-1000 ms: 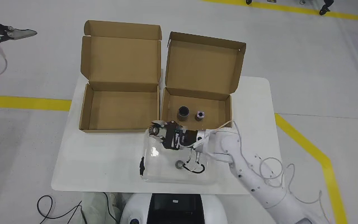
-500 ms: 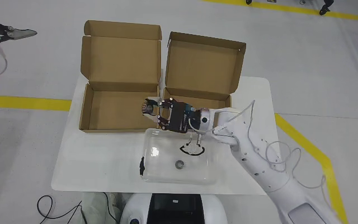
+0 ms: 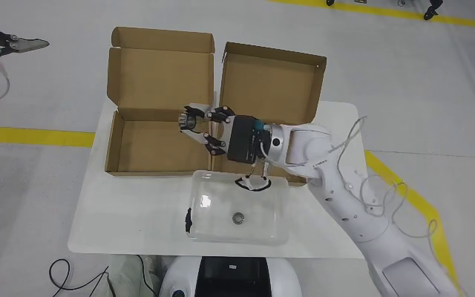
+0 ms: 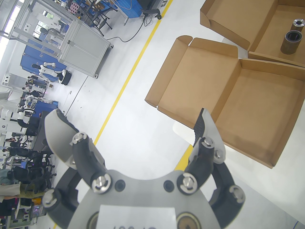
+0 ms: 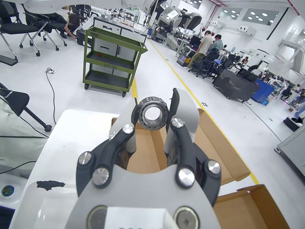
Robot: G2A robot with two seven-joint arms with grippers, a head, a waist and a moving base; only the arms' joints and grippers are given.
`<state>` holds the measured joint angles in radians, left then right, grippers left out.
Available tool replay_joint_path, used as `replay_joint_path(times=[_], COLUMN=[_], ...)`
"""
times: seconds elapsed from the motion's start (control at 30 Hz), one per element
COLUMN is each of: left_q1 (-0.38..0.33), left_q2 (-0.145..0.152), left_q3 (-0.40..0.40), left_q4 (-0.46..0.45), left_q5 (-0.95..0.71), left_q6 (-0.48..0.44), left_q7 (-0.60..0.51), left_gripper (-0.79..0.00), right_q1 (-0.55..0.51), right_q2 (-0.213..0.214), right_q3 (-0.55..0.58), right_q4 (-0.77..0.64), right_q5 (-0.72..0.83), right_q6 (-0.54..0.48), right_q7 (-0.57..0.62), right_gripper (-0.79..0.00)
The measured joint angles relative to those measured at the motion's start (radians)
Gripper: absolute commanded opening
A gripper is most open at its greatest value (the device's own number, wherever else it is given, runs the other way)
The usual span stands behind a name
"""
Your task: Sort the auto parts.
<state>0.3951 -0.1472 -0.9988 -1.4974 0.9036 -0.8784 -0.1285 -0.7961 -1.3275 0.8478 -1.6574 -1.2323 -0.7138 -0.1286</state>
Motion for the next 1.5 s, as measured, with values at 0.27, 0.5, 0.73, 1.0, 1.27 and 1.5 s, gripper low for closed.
replay_joint_path(times=[0.27, 0.5, 0.73, 1.0, 1.27, 1.5], left_q1=[0.000, 0.000, 0.000, 0.000, 0.000, 0.000], left_q2=[0.000, 0.000, 0.000, 0.000, 0.000, 0.000], left_q3=[0.000, 0.000, 0.000, 0.000, 0.000, 0.000], left_q4=[0.000, 0.000, 0.000, 0.000, 0.000, 0.000], left_q5=[0.000, 0.000, 0.000, 0.000, 0.000, 0.000], left_q6=[0.000, 0.000, 0.000, 0.000, 0.000, 0.000], left_q7=[0.000, 0.000, 0.000, 0.000, 0.000, 0.000], left_gripper=[0.000, 0.000, 0.000, 0.000, 0.000, 0.000], right_q1=[0.013, 0.011, -0.005, -0.031, -0.026, 0.024], right_q2=[-0.006, -0.010, -0.012, -0.014, -0.026, -0.056], right_q3=[0.008, 0.003, -0.010, -0.029, -0.064, -0.130], right_q4=[-0.011, 0.003, 0.024, 0.070, 0.123, 0.205], right_q5=[-0.001, -0.021, -0.060, -0.106, -0.125, -0.111], right_q6=[0.006, 0.010, 0.010, 0.005, 0.028, 0.049], right_q7=[0.004, 0.004, 0.021, 0.021, 0.075, 0.161], right_gripper=[-0.785, -0.785, -0.785, -0.785, -0.785, -0.785])
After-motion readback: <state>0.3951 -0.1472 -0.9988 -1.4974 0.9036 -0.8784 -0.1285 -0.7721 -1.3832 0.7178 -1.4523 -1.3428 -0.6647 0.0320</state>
